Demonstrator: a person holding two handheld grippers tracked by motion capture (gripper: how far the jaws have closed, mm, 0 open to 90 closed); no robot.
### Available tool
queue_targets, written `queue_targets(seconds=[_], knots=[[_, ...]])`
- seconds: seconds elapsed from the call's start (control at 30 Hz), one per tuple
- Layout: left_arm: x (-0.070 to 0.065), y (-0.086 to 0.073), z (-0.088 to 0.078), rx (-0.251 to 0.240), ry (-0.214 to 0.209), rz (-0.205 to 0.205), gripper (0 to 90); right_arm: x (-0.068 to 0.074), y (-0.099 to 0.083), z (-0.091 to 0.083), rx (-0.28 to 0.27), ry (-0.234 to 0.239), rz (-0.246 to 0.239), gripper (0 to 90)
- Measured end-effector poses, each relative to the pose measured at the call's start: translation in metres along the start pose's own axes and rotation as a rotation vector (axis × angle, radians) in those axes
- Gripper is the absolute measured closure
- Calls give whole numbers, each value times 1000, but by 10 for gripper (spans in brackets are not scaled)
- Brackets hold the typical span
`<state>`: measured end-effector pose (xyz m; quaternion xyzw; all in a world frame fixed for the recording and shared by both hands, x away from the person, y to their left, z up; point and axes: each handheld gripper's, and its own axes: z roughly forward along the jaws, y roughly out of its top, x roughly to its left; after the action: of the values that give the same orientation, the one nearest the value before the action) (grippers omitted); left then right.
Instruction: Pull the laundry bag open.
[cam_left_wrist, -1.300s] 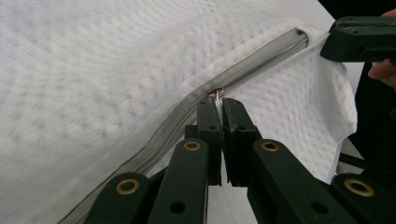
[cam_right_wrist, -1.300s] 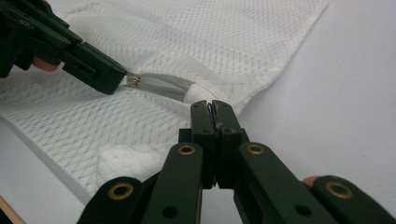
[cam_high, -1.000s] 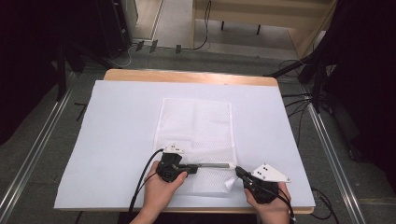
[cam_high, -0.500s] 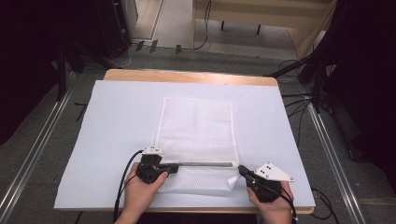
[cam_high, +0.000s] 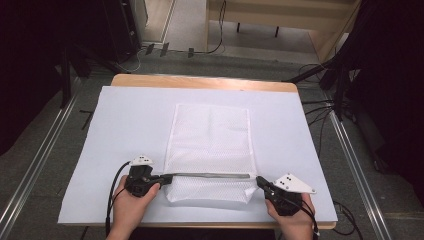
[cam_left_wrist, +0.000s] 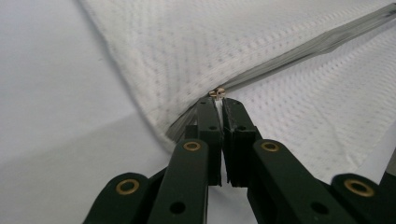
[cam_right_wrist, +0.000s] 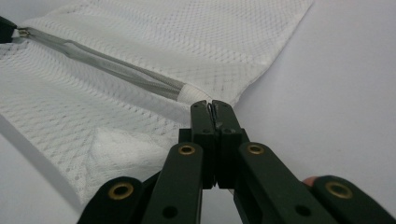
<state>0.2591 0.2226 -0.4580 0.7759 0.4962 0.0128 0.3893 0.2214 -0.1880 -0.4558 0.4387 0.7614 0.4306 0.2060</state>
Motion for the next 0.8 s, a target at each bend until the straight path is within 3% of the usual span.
queue_targets(seconds=[0.1, 0.3, 0.37, 0.47, 0.57, 0.6, 0.63, 0.7, 0.8], knots=[[3, -3, -5, -5, -5, -9, 880, -1, 0, 1, 4, 4, 7, 900], [9, -9, -16, -11, 36, -13, 880, -5, -1, 1, 9, -16, 11, 900], [14, -11, -18, -12, 13, -34, 880, -9, -1, 0, 4, -8, 27, 900], [12, -14, -19, -15, 33, -27, 880, -6, -1, 1, 7, -5, 12, 900], [13, -16, -22, -33, 24, -19, 869, -4, -1, 1, 9, 15, 14, 900], [14, -16, -23, -50, 26, -17, 810, -5, -1, 1, 6, 29, 24, 900], [13, -17, -24, -60, 33, -18, 640, -6, -2, 0, 2, 49, 38, 888], [11, -18, -26, -103, 73, -8, 419, -8, -4, -1, -5, 69, 50, 883], [10, -19, -33, -175, 85, 1, 259, -7, -5, -2, -9, 76, 38, 884]])
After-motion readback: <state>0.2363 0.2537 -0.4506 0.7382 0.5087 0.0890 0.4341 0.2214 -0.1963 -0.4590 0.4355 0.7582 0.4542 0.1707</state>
